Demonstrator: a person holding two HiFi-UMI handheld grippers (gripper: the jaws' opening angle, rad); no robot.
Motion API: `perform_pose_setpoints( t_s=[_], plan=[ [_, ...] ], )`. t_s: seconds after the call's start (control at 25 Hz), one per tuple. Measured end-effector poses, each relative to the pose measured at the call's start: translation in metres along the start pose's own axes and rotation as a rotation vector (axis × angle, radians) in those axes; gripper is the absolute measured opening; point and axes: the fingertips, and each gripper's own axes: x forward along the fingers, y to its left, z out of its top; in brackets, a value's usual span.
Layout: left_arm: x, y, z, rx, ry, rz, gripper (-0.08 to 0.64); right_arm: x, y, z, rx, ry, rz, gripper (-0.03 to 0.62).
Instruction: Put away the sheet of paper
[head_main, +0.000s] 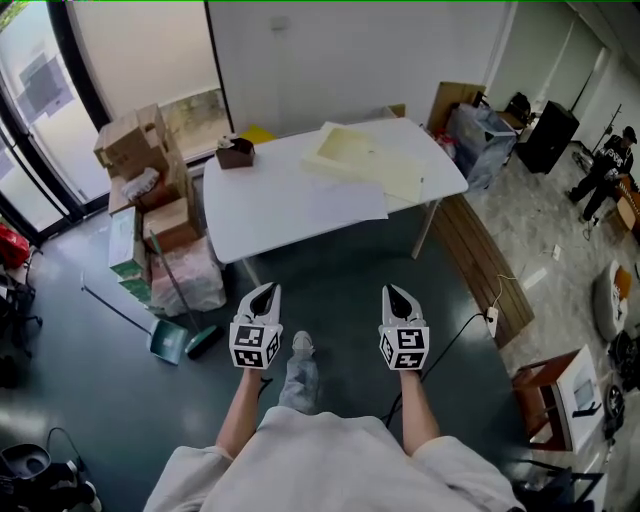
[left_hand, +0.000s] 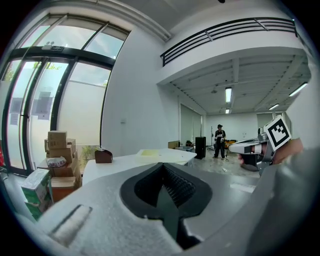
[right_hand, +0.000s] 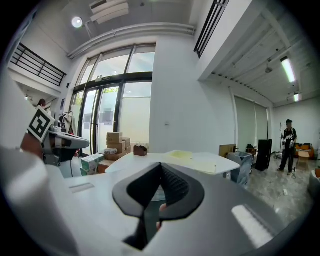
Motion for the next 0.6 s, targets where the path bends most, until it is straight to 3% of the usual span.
perform_pose_setpoints(
  t_s=[0.6],
  plan=[
    [0.172, 0.061, 0.030, -0.025, 0.000, -0.095, 0.006, 0.153, -0.054, 0.026, -0.005, 0.020, -0.048, 0.002]
  ],
)
